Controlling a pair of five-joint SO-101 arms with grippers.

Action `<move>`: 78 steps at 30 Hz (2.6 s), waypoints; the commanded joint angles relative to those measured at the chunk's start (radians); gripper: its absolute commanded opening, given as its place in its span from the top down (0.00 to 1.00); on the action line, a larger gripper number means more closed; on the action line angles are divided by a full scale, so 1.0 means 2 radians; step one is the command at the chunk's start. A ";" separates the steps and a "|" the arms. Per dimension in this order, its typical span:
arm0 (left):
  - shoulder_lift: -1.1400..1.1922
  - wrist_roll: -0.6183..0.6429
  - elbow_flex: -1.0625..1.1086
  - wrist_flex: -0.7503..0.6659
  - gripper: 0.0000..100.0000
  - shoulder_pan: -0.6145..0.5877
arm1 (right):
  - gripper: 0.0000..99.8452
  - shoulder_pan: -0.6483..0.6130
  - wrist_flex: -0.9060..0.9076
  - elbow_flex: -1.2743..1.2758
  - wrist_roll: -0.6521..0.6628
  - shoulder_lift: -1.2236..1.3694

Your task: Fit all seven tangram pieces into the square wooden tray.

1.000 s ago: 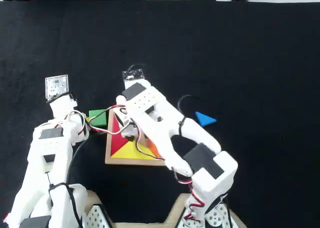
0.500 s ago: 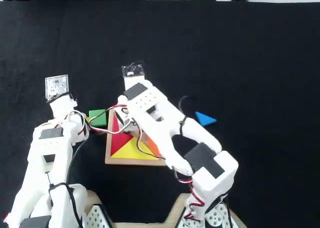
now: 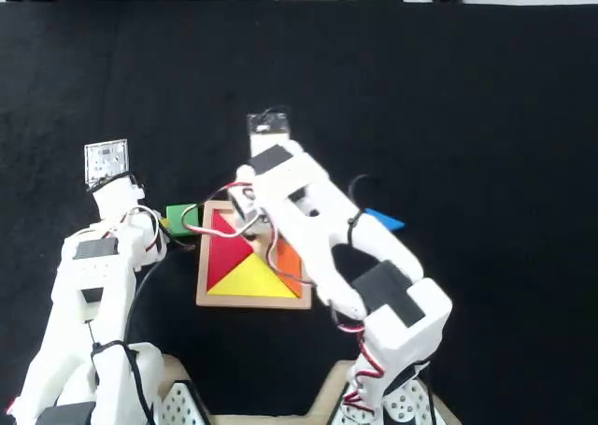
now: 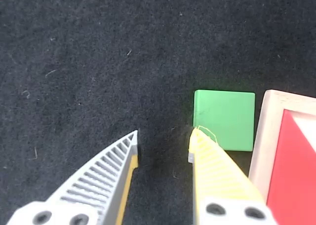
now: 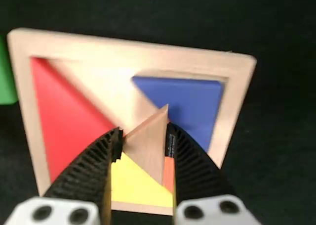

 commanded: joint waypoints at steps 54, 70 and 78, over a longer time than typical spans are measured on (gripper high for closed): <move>-0.002 -0.005 -0.006 -0.007 0.83 0.006 | 0.77 -0.053 -0.002 0.010 0.036 -0.029; -0.002 -0.005 -0.006 -0.007 0.83 0.006 | 0.99 -0.005 -0.031 -0.007 0.065 -0.086; -0.002 -0.005 -0.006 -0.007 0.83 0.006 | 0.98 0.029 -0.035 -0.007 0.081 -0.072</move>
